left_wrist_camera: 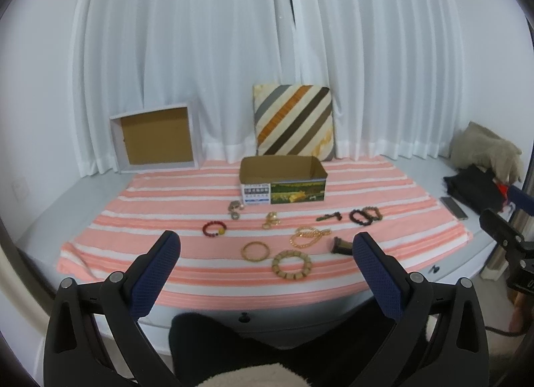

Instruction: Organize jewelry

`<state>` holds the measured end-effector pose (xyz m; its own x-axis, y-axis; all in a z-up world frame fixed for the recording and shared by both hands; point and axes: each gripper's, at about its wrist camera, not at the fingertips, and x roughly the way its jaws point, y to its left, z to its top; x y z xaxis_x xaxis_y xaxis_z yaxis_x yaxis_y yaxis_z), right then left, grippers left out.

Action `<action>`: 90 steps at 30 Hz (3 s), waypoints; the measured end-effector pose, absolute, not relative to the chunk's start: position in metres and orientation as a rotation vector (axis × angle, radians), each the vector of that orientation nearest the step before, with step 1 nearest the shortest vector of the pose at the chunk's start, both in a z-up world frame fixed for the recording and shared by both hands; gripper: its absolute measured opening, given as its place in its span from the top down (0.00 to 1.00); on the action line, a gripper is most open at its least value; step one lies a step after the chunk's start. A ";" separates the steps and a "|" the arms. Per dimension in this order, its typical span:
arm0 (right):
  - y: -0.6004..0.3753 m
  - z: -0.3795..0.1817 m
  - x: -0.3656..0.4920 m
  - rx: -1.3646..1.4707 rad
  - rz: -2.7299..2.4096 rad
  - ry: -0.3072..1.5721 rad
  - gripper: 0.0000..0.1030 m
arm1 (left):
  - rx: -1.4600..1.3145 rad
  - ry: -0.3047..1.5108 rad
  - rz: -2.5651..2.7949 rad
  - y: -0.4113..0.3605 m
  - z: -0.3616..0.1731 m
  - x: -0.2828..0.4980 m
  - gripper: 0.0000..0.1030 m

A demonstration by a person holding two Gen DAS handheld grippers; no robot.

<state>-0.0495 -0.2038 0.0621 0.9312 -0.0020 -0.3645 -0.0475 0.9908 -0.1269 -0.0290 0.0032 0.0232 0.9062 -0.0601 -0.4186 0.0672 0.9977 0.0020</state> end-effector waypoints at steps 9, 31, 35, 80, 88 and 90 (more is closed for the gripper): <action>-0.203 0.062 -0.052 -0.130 0.027 0.380 0.02 | 0.023 0.422 -0.068 0.002 0.025 -0.029 0.00; -0.204 0.064 -0.054 -0.119 0.031 0.393 0.02 | 0.020 0.422 -0.071 0.003 0.022 -0.031 0.00; -0.205 0.064 -0.053 -0.117 0.031 0.396 0.02 | 0.021 0.423 -0.073 0.003 0.021 -0.032 0.00; -0.275 -0.077 0.112 -0.116 -0.045 0.595 0.02 | -0.042 0.780 0.013 0.055 -0.149 0.158 0.00; -0.308 -0.142 0.163 -0.056 -0.092 0.779 0.02 | -0.050 0.910 0.040 0.070 -0.206 0.203 0.00; -0.308 -0.157 0.175 -0.057 -0.080 0.834 0.02 | -0.042 0.941 0.054 0.072 -0.217 0.213 0.01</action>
<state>0.1752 -0.3082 -0.1567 0.6694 -0.0933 -0.7370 0.0485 0.9955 -0.0820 0.2131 0.0716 -0.2173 0.5879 0.0284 -0.8084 -0.0647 0.9978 -0.0120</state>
